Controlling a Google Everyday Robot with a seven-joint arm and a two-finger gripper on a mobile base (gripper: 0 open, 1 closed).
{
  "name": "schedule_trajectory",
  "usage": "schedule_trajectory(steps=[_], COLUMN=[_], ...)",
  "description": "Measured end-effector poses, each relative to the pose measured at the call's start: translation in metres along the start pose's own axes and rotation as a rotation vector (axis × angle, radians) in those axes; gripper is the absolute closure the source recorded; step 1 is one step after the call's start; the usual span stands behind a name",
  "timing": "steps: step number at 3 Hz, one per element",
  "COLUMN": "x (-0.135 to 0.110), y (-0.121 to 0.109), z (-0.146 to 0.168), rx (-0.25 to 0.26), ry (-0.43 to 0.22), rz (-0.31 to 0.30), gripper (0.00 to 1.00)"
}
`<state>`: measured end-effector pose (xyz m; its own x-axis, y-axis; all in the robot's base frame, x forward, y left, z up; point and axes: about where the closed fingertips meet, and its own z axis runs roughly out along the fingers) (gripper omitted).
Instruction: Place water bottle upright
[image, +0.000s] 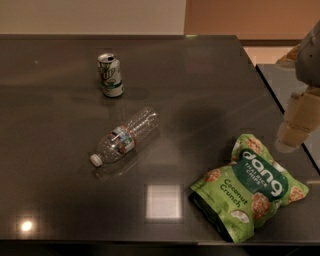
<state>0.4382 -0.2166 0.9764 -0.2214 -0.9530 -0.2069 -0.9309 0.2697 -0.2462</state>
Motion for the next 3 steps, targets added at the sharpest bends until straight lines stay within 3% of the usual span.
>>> schedule_trajectory(steps=[1, 2, 3], x=[0.000, -0.010, -0.038], y=[0.000, -0.006, -0.013], z=[0.000, -0.004, 0.001], rx=[0.000, 0.011, 0.008], ry=[0.000, -0.008, -0.009], rz=[0.000, -0.046, -0.163], gripper=[0.00, 0.00, 0.00])
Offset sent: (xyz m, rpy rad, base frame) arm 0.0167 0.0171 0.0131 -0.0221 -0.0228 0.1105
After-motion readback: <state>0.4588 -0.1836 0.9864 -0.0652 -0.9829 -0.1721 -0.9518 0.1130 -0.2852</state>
